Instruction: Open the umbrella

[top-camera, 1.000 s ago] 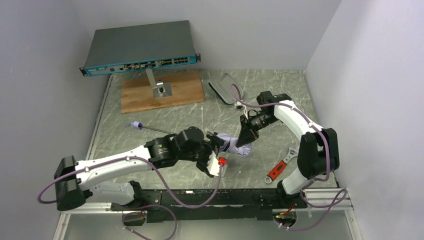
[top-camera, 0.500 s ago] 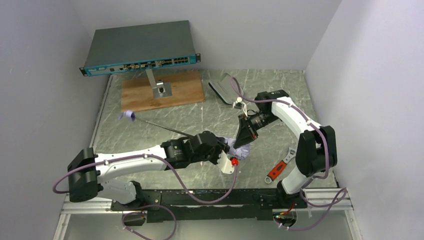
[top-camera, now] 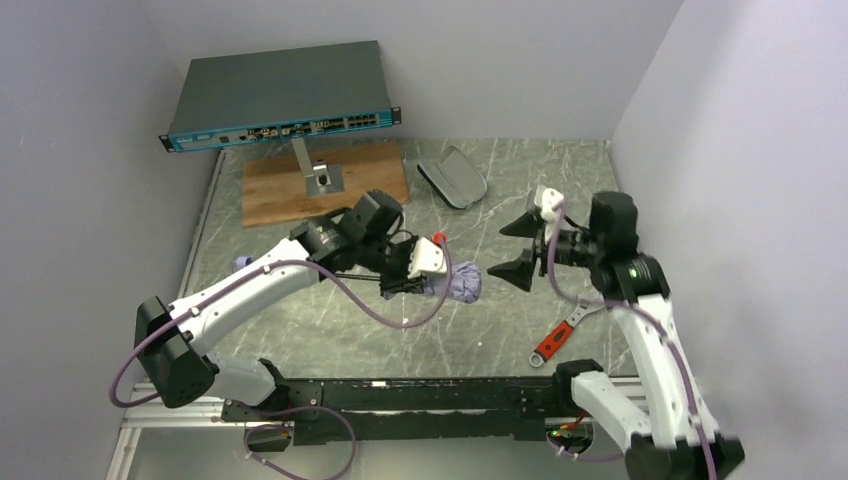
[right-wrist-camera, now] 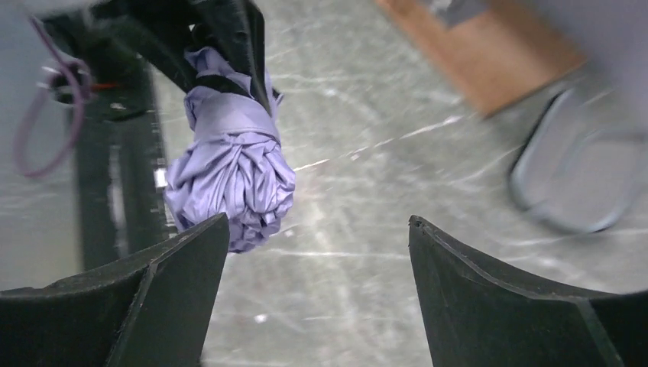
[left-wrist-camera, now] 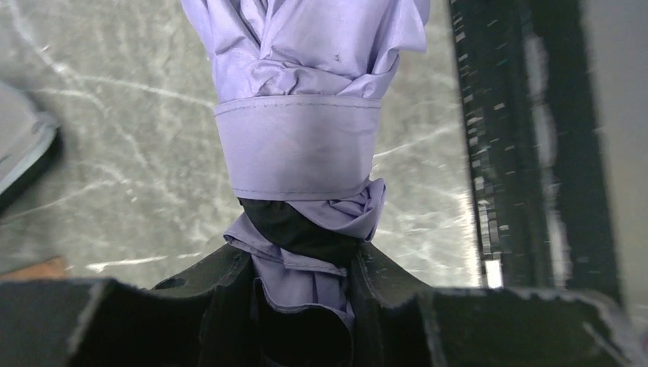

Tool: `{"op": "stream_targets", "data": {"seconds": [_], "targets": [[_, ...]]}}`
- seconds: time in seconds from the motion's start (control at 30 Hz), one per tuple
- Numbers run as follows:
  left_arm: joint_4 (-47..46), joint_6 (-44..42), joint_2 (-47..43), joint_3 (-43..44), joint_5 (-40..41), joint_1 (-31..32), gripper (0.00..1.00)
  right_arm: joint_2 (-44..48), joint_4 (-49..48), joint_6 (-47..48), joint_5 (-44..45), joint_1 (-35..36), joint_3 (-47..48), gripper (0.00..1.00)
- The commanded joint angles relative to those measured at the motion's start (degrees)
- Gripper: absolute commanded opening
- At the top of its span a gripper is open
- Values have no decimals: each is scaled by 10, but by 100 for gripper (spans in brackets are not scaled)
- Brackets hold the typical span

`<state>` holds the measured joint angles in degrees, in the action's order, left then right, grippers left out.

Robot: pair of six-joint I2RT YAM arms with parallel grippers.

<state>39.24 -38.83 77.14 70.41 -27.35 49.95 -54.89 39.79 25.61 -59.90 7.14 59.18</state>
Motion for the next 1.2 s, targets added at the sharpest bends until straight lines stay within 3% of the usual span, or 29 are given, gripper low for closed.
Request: {"op": "stream_targets", "data": {"seconds": [0.0,0.2,0.53,0.73,0.97,1.17], "targets": [[113,35,22,96,-220,-33,0,124,-93,89,46,13,-63,88],[187,66,72,155,-321,-50,0,208,-47,179,28,75,-88,95],[224,98,130,181,-389,-74,0,149,26,301,68,187,-42,98],[232,96,142,174,-402,-97,0,151,37,324,110,272,-53,98],[235,98,147,173,-419,-110,0,160,79,339,145,283,-52,99],[237,102,151,168,-442,-110,0,161,12,337,174,302,-81,100]]}}
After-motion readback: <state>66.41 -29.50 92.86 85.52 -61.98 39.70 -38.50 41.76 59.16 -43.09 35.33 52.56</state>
